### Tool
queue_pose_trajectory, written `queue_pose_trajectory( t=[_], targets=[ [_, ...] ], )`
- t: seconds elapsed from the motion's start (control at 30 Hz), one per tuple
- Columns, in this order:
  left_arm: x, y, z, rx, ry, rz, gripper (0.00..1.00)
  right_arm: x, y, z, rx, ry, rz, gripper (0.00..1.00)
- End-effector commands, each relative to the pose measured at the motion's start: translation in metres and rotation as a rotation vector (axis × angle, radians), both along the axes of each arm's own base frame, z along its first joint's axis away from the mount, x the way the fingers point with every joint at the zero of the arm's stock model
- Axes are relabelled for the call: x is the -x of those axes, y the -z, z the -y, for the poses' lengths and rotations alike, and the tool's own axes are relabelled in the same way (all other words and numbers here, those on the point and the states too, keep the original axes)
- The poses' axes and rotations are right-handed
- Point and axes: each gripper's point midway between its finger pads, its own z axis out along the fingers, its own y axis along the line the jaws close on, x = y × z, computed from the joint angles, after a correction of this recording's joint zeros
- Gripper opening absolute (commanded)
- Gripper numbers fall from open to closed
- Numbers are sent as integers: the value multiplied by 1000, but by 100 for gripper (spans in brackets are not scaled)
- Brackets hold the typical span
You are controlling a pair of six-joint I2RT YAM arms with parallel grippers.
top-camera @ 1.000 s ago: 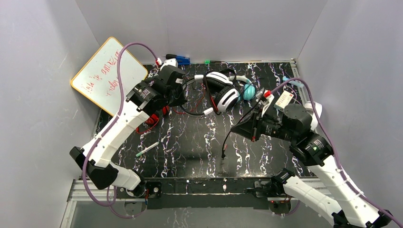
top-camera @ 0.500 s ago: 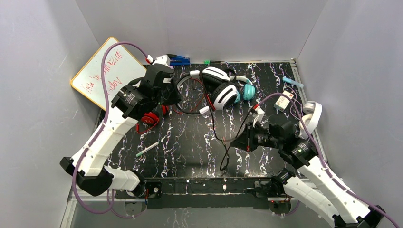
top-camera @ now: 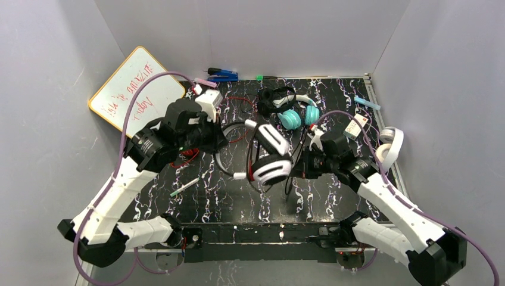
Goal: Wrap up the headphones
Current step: Wrap the headphones cable around the headphones.
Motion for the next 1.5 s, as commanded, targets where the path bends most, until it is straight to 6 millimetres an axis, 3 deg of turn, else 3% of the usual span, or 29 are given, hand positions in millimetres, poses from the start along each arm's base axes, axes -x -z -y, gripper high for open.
queue_pose_trajectory(
  t=[0.0,0.1,0.2,0.33,0.6,0.87,1.07,1.3,1.47],
  targets=[
    [22,-6,-2,-10,207,139,0,-31,-46,0,-20,6,106,1],
    [37,13,-3,-50,325,148,0,-41,-59,9,0,8,108,1],
    [38,29,-12,-119,359,169,0,-47,-78,9,-18,-14,120,1],
    [28,55,-29,-275,365,184,0,-51,-110,5,-48,-50,144,1],
    [10,87,-61,-515,356,220,0,-46,-174,-10,-144,-152,190,1],
    [8,118,-78,-699,421,237,0,-47,-207,-15,-181,-177,235,1],
    [-7,130,-98,-834,284,198,0,-37,-229,-22,-253,-232,242,1],
    [-14,138,-87,-832,266,178,0,-37,-246,-22,-258,-240,264,1],
    [-10,142,-70,-797,325,182,0,-49,-272,-22,-252,-210,325,1]
  ],
)
